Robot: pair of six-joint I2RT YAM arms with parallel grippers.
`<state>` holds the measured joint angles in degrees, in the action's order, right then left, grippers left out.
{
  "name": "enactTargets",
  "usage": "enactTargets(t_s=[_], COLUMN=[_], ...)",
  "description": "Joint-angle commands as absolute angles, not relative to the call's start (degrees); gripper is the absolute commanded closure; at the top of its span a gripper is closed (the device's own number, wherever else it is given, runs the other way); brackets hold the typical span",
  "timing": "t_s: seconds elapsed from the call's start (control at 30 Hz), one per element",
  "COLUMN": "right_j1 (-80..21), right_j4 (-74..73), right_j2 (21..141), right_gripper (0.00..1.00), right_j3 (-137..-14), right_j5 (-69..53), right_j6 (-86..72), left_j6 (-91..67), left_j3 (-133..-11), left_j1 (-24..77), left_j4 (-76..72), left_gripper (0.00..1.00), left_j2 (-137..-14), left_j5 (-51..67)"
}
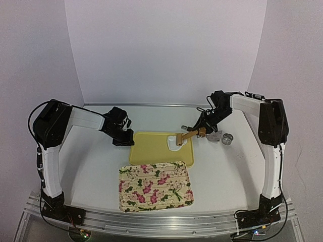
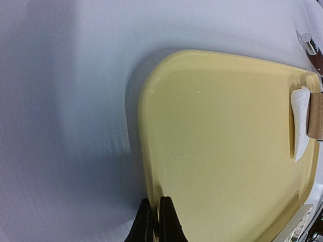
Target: Roll out the dumpling wrappers from the dough
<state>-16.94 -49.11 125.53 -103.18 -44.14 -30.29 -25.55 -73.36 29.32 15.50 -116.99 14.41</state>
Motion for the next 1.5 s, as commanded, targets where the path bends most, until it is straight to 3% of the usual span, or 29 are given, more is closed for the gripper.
enactTargets(t_s=[0.0, 0.5, 0.97, 1.47], right_j1=[-16.9, -21.8, -16.2, -13.9], right_j4=[-54.5, -53.4, -53.3, -53.5], right_j2=[126.9, 133.9, 124.3, 121.9], right_gripper=[1.0, 1.0, 1.0, 1.0], right_j3=[-100.6, -107.9, -91.7, -86.5], right_j5=[-36.6, -35.3, -31.7, -27.9], right_j6=[-29.2, -32.2, -28.1, -26.6], left_j6=[-25.2, -25.0, -25.5, -25.8], left_j3=[-71.6, -72.9, -72.5, -71.7], left_j1=[30.3, 30.3, 30.1, 30.1], left_j4=[19.7, 19.9, 20.1, 20.2], left_gripper=[1.0, 1.0, 1.0, 1.0], left_j2=[-118.7, -119.6, -119.6, -118.7], left_j5=[14.6, 15.3, 13.8, 13.3])
